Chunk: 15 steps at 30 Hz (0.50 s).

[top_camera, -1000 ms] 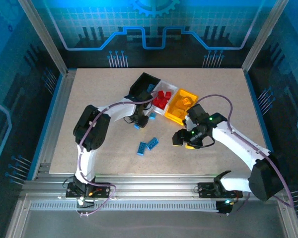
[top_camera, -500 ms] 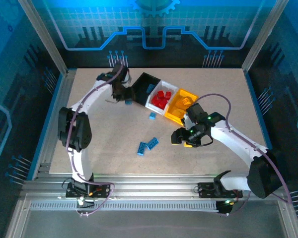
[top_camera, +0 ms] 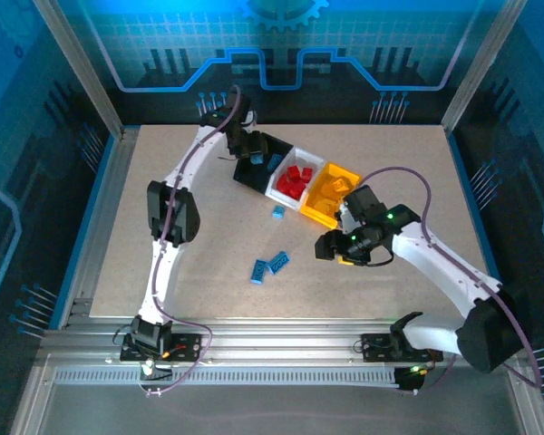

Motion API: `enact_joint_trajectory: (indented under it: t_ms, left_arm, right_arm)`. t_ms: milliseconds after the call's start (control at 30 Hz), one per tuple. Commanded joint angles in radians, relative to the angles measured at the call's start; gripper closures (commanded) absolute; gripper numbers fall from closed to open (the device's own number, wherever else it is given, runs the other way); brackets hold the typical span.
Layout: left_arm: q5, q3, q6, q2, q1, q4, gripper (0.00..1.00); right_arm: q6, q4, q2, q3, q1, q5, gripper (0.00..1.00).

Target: Sort the legos into containers by color

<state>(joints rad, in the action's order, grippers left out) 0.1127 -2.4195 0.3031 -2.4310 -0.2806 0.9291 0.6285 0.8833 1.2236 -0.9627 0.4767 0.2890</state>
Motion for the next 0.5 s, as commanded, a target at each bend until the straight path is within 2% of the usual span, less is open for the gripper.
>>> enact_joint_trajectory:
  t_ms: [0,200,300,333,467]
  left_arm:
    - [0.038,-0.044,0.013,-0.014,-0.022,0.035,0.65]
    - [0.034,-0.045,0.004,-0.027,-0.035,0.036,0.50]
    - [0.038,-0.045,-0.006,-0.018,-0.038,0.037,0.31]
    - [0.029,-0.040,-0.012,-0.010,-0.038,0.040,0.28]
    - [0.017,0.032,-0.036,0.072,-0.047,0.045,0.25]
  right_arm:
    - [0.036,0.036,-0.062,0.032,-0.007,-0.024,0.31]
    - [0.066,0.024,-0.106,0.078,-0.013,-0.016,0.31]
    - [0.063,0.029,-0.102,0.078,-0.013,-0.012,0.31]
    - [0.063,0.029,-0.101,0.078,-0.013,-0.011,0.31]
    - [0.051,0.031,-0.092,0.068,-0.013,-0.007,0.31]
